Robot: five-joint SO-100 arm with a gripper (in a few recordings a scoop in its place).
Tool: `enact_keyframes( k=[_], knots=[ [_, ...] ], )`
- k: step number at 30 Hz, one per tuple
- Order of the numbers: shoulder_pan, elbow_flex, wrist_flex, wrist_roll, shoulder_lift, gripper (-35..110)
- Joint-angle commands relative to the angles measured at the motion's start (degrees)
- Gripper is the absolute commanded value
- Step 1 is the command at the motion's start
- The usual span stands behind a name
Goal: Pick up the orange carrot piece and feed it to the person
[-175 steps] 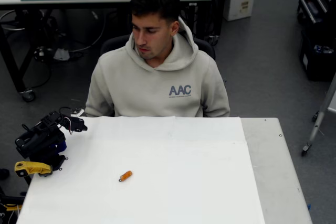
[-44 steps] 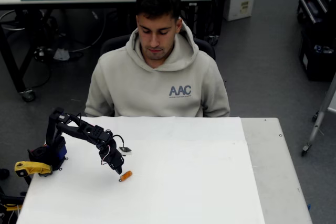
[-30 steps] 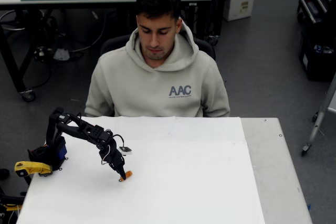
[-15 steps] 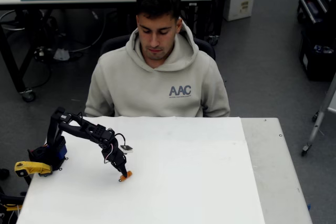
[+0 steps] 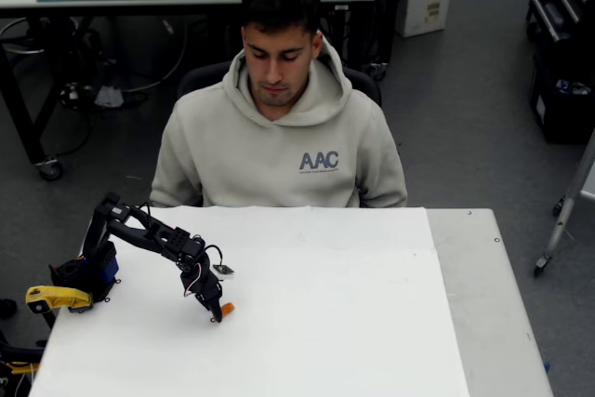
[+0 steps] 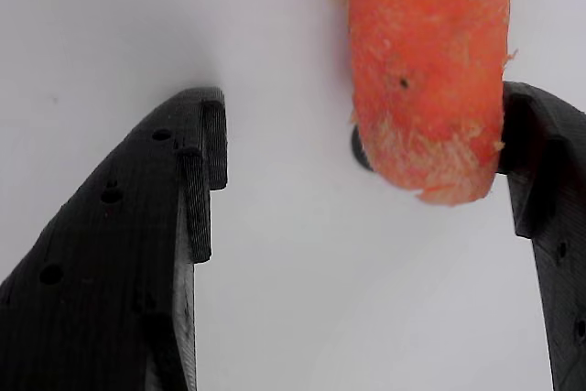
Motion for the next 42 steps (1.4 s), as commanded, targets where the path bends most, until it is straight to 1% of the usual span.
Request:
enact_keyframes(
  k=[1, 4, 8, 24, 29, 32, 35, 42],
  knots=[
    [0.7, -2.64, -4.75, -0.44, -0.09, 23],
    [0.7, -2.55, -9.67, -0.35, -1.41, 23],
    [1.14, -2.55, -12.92, -0.35, -3.25, 23],
    [2.55, -1.23, -13.01, -0.53, -4.31, 23],
    [4.22, 3.96, -13.1, -0.79, -3.43, 23],
    [4.22, 7.03, -13.1, -3.08, -3.34, 22],
    [4.57, 8.96, -13.1, -4.83, -3.34, 18],
    [5.01, 9.67, -13.18, -4.92, -3.34, -2]
  ],
)
